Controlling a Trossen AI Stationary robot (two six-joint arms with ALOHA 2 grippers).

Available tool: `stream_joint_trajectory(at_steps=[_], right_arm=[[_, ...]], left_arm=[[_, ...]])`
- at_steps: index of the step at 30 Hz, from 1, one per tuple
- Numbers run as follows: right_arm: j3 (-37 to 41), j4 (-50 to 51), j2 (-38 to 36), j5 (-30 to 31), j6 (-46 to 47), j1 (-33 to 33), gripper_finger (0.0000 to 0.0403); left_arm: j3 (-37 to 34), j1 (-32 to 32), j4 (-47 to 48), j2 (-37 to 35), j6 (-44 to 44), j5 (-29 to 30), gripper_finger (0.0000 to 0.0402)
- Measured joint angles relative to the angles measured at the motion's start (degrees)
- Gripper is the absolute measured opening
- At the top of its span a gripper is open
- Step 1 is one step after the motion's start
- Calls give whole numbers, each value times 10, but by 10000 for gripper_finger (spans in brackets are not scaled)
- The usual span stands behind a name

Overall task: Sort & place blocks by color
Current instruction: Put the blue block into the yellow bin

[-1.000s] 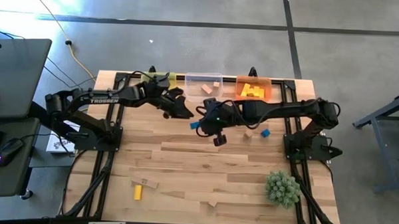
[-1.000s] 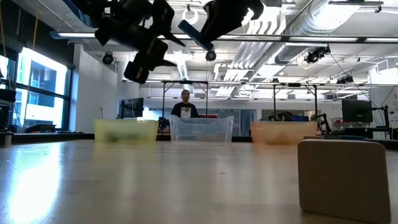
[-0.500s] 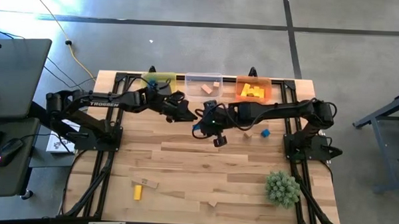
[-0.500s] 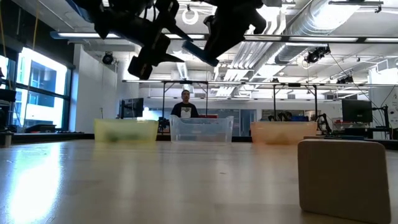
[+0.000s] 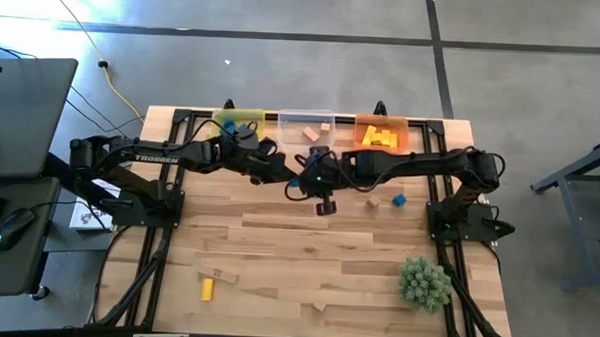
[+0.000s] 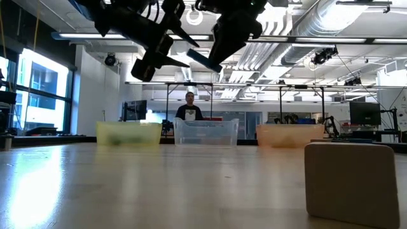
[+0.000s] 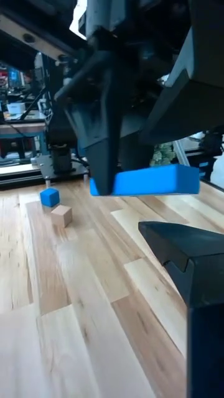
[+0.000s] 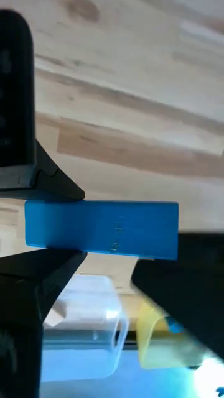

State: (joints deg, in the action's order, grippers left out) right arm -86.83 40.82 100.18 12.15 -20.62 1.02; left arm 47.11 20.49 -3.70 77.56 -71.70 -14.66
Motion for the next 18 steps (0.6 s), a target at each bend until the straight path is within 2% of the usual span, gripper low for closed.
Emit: stream_joint_trajectory(at_steps=[5, 12, 18], right_arm=[[0, -6, 0, 5, 40, 9, 76], [0, -18, 0, 5, 40, 14, 76], [0, -31, 0, 7, 38, 14, 76]], left_arm=[[0, 0, 0, 0, -1, 12, 204], [0, 0, 0, 0, -1, 38, 204], [0, 0, -1, 0, -2, 40, 183]])
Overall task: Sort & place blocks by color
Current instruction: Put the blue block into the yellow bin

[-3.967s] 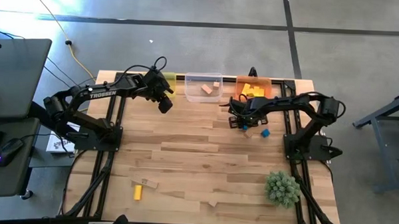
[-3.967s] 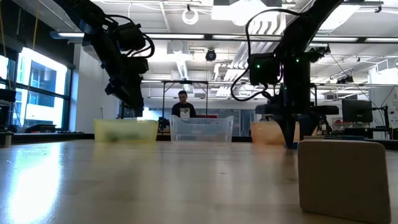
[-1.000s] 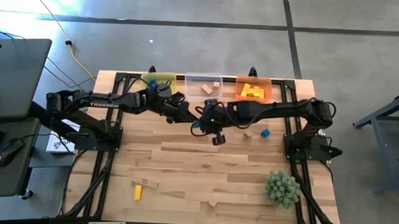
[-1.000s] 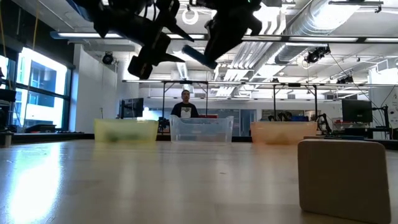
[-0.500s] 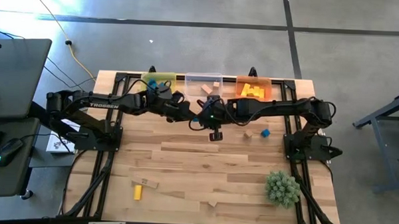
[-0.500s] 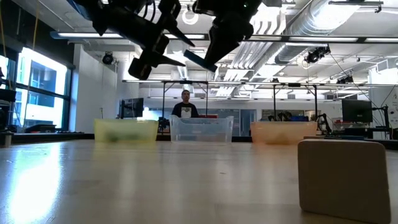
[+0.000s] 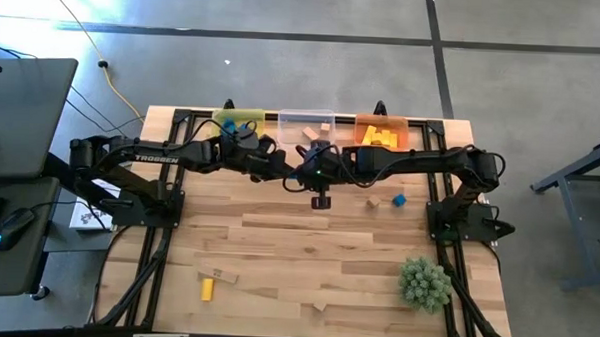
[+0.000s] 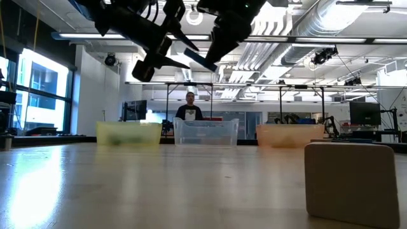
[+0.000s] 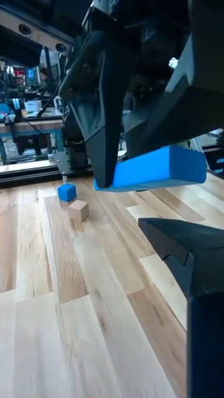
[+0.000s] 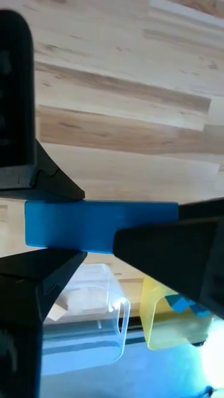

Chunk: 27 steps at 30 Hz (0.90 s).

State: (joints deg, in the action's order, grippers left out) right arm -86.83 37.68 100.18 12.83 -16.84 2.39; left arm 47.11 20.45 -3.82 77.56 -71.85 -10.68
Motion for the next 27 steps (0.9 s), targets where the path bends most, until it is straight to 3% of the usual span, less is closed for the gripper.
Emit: stream_joint_trajectory(at_steps=[19, 27], right_arm=[[0, -17, 0, 3, 2, 14, 76], [0, -19, 0, 6, -2, 17, 77]], left_arm=[[0, 1, -6, 0, 39, 3, 42], [0, 1, -5, 0, 68, 12, 38]])
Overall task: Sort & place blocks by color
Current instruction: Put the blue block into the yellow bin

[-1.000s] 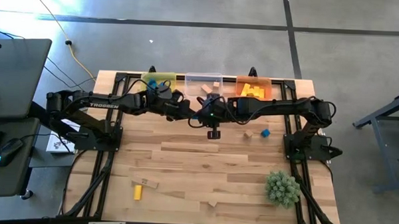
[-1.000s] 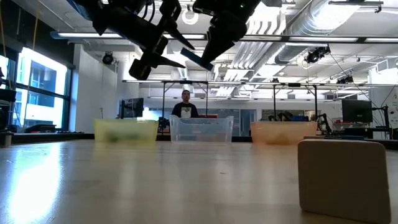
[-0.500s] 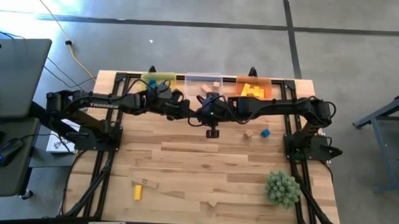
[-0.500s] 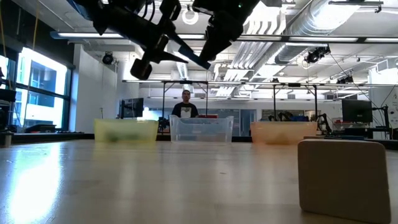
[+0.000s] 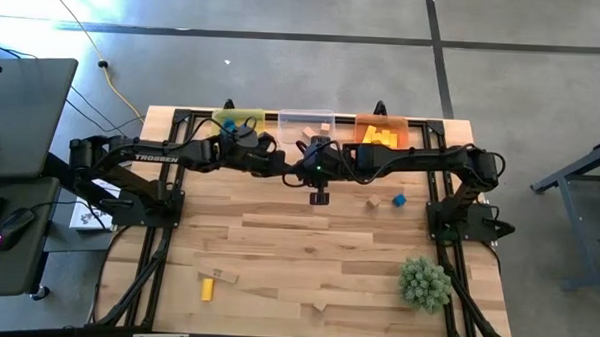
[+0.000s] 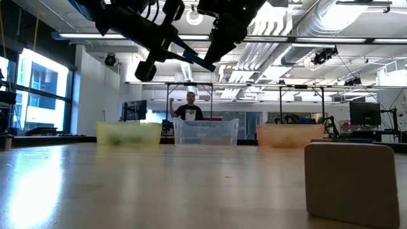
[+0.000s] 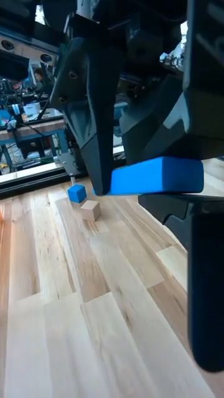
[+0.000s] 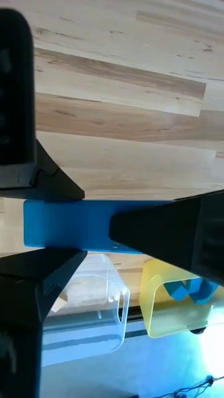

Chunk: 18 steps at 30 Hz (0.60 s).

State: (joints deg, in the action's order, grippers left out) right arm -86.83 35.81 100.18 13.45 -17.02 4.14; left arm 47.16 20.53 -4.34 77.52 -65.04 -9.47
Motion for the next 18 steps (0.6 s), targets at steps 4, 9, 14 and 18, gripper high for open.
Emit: stream_joint_trajectory(at_steps=[4, 9, 14, 18], right_arm=[[0, -1, 0, -1, 4, 0, 100], [0, -6, 0, -1, 9, 0, 122], [0, -6, 0, -1, 18, 1, 137], [0, -4, 0, 0, 17, 2, 160]], left_arm=[[0, 0, 0, 0, 18, 0, 36], [0, -1, 5, 0, 43, 11, 36], [0, -1, 6, 0, 48, 13, 36], [0, -1, 27, 0, 55, 24, 36]])
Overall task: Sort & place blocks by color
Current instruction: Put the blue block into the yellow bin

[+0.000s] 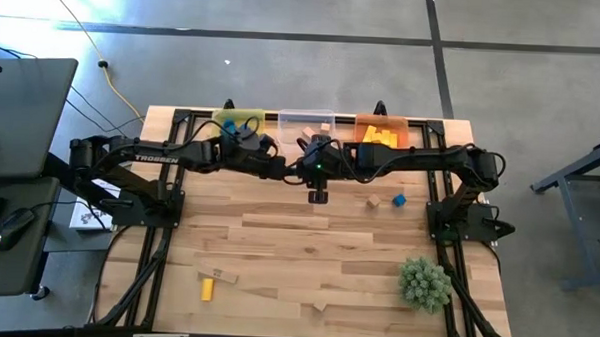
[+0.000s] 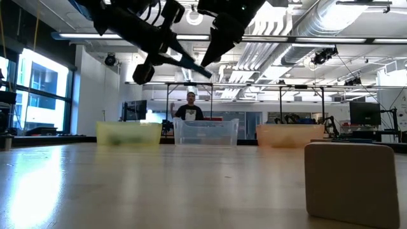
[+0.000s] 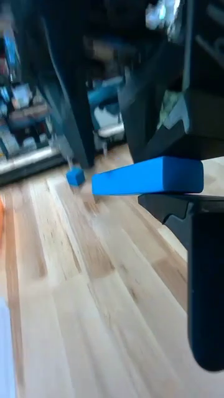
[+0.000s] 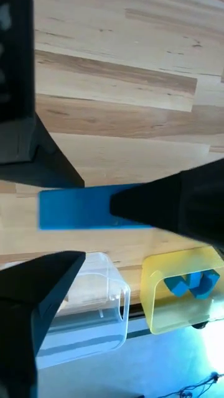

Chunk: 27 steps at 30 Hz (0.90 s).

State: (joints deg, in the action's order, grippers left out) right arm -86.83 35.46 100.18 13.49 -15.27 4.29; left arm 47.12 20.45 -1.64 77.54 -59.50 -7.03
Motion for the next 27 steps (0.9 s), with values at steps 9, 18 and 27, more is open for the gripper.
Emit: stream_joint_trajectory(at_steps=[9, 18, 27], right_arm=[[0, -2, 0, 18, 0, 18, 213], [0, -3, 0, 17, 76, 57, 216], [0, -19, 0, 14, 166, 86, 216]], left_arm=[[0, 16, 56, 0, 51, 38, 36], [0, 125, 80, 0, 157, 42, 36], [0, 251, 83, 0, 276, 22, 36]])
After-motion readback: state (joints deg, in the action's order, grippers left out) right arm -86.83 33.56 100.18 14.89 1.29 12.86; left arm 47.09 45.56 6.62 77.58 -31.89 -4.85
